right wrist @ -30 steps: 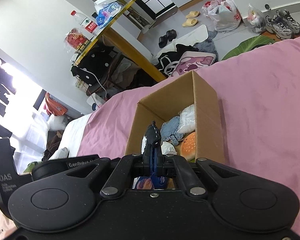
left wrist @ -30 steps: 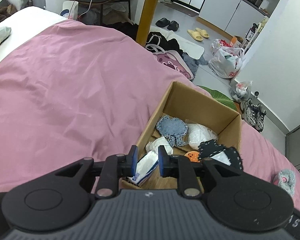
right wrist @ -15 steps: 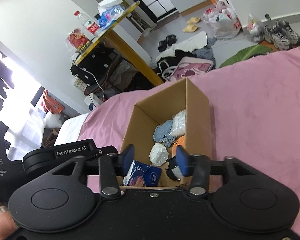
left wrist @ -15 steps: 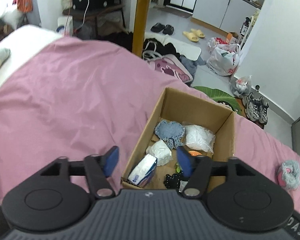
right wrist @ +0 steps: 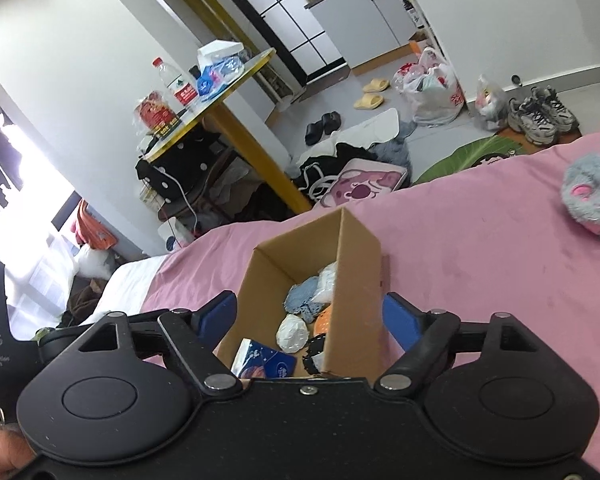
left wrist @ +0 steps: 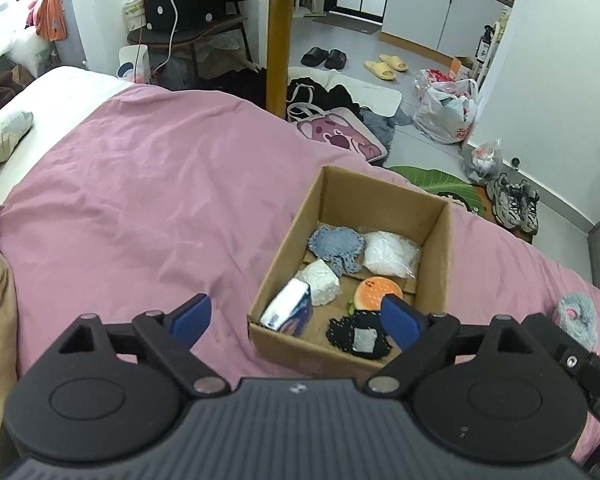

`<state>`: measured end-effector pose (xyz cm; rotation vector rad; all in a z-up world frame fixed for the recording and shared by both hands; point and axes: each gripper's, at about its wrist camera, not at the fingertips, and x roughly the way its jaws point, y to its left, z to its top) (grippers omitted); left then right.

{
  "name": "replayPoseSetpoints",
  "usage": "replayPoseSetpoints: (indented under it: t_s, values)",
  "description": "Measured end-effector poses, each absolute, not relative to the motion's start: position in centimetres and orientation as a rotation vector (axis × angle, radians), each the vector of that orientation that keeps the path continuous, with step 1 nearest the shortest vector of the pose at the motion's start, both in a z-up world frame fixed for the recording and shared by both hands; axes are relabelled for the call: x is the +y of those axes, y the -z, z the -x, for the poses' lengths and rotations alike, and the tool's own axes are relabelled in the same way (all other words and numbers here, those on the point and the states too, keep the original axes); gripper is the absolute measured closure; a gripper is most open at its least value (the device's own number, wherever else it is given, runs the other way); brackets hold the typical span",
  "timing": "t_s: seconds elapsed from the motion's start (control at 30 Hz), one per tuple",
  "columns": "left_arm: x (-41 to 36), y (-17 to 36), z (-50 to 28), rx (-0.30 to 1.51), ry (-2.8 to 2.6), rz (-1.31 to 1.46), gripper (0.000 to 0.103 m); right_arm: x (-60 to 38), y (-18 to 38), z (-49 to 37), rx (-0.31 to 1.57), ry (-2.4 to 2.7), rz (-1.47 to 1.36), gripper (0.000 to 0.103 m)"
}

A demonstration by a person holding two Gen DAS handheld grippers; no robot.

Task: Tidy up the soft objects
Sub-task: 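Lift both open tools out of the box toward the grey mouse plush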

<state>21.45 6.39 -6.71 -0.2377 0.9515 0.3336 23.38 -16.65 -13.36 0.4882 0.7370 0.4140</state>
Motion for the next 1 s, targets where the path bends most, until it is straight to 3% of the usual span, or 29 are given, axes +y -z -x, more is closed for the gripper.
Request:
replayPoseSetpoints:
  t_s: [0.33,1.0]
  values:
    - [4.4,5.3,-20.1,0.923,-0.309,0.226,0.001,-18.4,12.2,-21.8,0.697,-0.411,-0.464,0.005]
    - [0.2,3.2,-18.7,0.897,-0.248,0.156,0.001,-23.6,10.5,-20.2,0.644,-0.370,-0.464,0.000]
